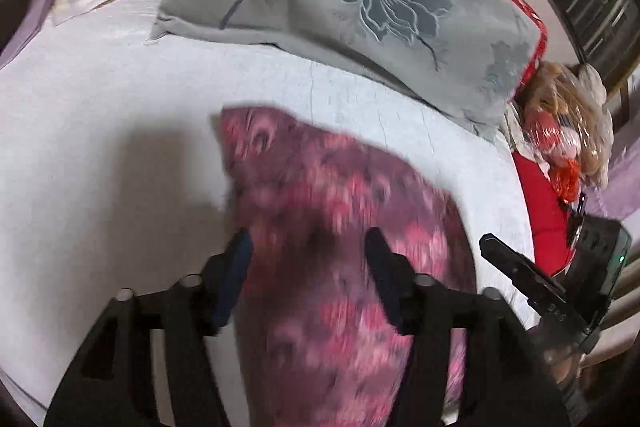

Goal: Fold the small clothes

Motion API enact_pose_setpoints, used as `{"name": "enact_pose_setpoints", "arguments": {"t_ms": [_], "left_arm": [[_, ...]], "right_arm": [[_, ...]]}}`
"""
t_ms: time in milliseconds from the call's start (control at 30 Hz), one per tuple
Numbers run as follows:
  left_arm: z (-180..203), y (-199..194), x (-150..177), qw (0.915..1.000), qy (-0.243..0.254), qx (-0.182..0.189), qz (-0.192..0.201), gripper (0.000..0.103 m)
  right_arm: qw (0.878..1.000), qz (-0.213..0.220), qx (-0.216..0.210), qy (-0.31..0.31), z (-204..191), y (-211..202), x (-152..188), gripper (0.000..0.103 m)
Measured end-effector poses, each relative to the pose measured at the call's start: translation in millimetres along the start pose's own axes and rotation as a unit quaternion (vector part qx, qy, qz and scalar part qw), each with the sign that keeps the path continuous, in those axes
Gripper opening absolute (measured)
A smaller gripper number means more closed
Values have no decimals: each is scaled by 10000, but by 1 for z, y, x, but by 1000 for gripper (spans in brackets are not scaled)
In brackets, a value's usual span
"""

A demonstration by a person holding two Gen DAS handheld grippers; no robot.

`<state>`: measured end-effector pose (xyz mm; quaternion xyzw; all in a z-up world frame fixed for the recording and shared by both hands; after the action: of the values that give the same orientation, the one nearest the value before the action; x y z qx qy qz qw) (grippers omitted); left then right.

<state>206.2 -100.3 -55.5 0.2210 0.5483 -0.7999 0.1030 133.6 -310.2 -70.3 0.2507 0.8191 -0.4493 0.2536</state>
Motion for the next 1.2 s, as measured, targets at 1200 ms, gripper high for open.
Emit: {"name": "enact_pose_setpoints", "arguments": {"t_ms": [1200], "left_arm": [[-9, 12, 112, 9899, 431, -1226, -562, 78]], "right_arm": [[9786, -1235, 1434, -807, -4, 12, 69, 51]]}}
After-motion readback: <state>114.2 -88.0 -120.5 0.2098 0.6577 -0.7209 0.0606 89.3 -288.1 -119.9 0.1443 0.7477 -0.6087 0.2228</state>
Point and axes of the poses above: each gripper's, at about its wrist camera, not at the fingertips, and y roughly the way its jaws point, z to its right, x to its underside, the point moved 7 cm from there along y, roughly the way its jaws point, and after that the axes turned 4 degrees about -x, right-handed, at the moved point
